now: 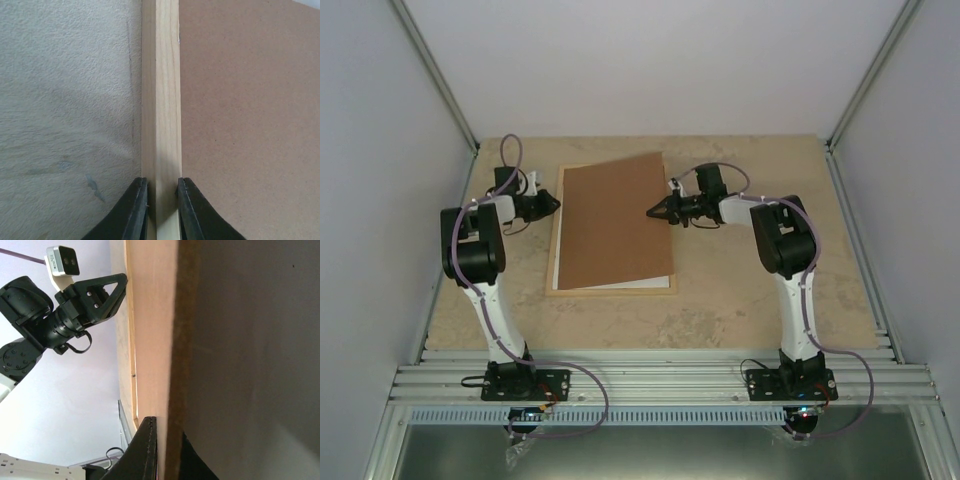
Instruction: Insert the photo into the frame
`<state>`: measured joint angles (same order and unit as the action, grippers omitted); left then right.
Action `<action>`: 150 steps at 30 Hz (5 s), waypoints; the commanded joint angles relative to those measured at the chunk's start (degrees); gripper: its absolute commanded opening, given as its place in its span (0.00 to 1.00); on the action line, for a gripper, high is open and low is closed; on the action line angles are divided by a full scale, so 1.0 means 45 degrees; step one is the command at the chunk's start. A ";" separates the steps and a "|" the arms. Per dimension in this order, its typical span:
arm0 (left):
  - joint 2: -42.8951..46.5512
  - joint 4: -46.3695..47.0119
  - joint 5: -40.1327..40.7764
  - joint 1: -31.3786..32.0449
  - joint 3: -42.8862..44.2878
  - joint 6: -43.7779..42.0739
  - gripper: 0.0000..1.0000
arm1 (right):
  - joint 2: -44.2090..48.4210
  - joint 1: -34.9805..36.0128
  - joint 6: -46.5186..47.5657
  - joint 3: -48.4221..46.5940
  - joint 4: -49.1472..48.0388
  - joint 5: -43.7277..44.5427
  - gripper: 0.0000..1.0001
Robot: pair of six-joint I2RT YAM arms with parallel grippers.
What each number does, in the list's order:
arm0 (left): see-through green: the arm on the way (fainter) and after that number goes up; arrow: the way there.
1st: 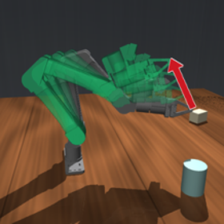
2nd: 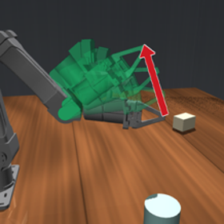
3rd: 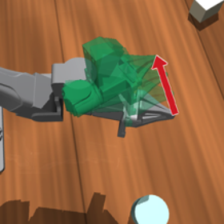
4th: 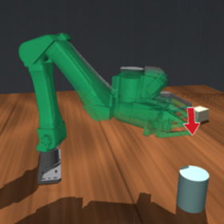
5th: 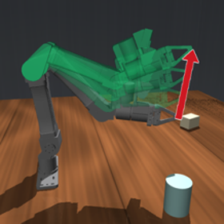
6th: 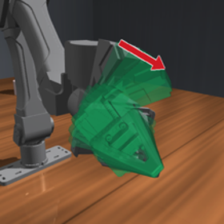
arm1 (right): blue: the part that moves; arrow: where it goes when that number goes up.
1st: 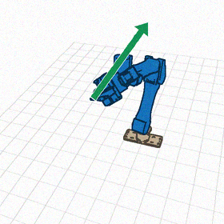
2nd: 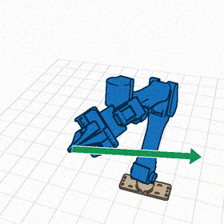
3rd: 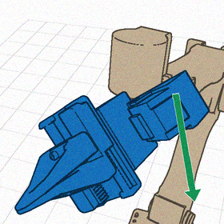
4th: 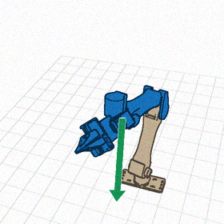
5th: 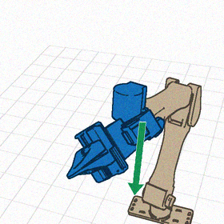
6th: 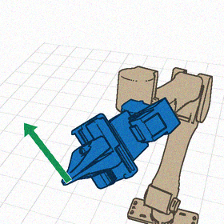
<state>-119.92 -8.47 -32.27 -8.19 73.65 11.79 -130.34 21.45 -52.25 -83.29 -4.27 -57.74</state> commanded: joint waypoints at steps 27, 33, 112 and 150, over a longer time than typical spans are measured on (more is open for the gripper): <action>-0.0386 0.0185 -0.0549 0.1271 -0.1481 0.1998 0.47 | -0.0890 0.1268 0.2473 -0.2265 0.5270 0.6022 0.39; -0.0422 0.0194 -0.0486 0.1271 -0.1415 0.2024 0.48 | -0.0788 0.1456 0.2218 -0.2991 0.6784 0.7984 0.68; 0.0349 -0.4162 0.1705 0.1487 0.0770 -0.3202 0.60 | 0.2449 -0.0509 1.4929 -0.3972 0.9398 0.3067 0.98; 0.3378 -0.4449 0.4061 0.4970 0.1475 -0.4362 0.84 | 0.6079 -0.0114 1.9384 0.1187 0.7986 0.3399 0.80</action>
<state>-117.67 -30.96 -13.50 14.63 83.59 -13.96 -105.91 19.16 34.41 -80.47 37.91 -44.03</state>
